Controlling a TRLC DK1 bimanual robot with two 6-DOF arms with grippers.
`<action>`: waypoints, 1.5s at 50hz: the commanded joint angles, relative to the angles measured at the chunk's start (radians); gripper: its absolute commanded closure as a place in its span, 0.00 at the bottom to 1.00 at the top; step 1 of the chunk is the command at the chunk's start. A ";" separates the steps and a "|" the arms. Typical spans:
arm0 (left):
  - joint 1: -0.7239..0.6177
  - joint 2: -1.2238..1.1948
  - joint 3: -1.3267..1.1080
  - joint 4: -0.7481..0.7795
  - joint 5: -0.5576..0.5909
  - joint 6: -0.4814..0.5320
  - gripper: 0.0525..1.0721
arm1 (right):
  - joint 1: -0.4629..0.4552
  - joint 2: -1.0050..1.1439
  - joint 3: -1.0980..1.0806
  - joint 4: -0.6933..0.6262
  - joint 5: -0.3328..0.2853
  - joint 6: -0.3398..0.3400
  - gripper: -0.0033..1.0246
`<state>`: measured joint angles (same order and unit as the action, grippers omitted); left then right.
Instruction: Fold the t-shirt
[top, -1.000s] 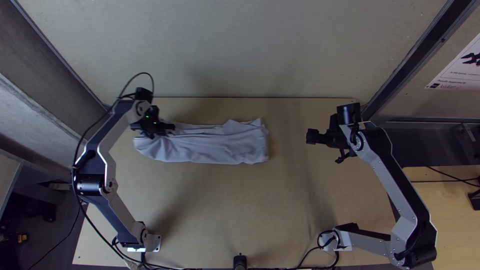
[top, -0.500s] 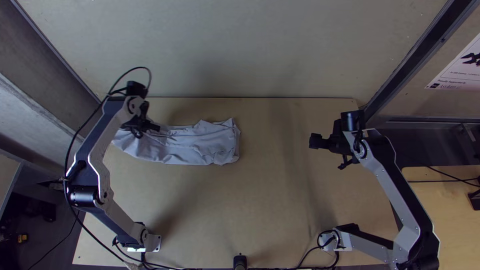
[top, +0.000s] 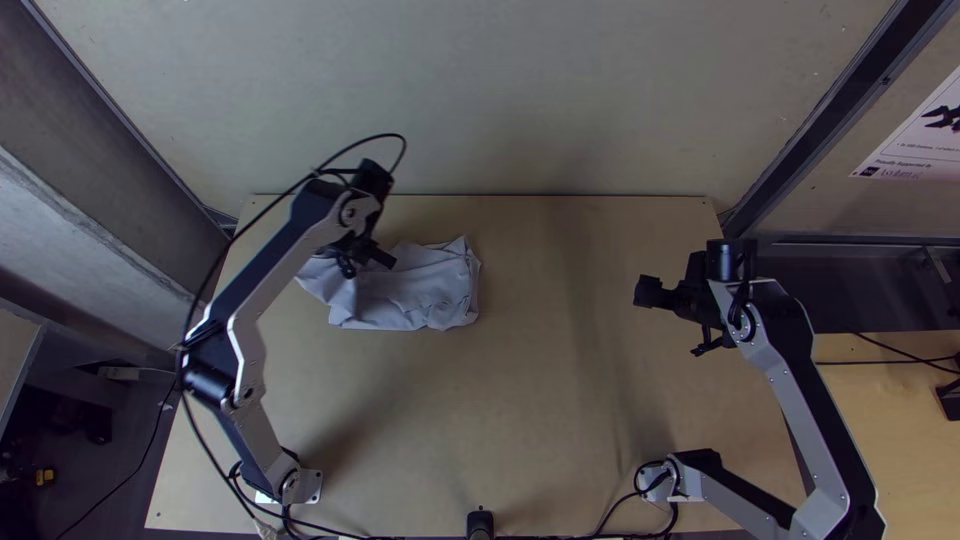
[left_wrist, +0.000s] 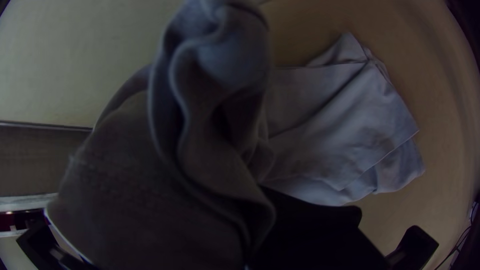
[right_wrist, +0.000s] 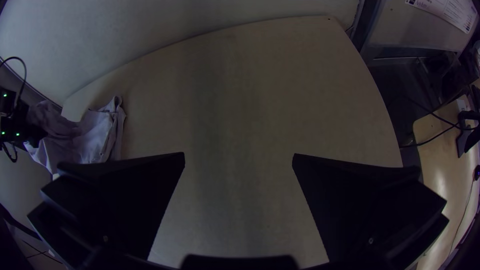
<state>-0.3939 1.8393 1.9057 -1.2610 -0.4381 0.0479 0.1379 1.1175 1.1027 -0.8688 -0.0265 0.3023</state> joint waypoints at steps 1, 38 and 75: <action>-0.049 0.100 0.093 -0.049 -0.002 -0.068 0.97 | -0.018 -0.035 -0.037 0.004 -0.009 -0.006 0.04; -0.103 0.333 0.460 0.204 0.911 -0.560 0.04 | -0.035 -0.133 -0.195 0.028 -0.024 -0.049 0.04; 0.009 0.043 0.320 0.052 0.691 -0.310 0.04 | -0.041 -0.110 -0.026 0.200 -0.024 -0.137 0.04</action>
<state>-0.4171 2.0159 2.2635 -1.1782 0.3035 -0.3370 0.1024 1.0134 1.0252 -0.7166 -0.0452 0.2089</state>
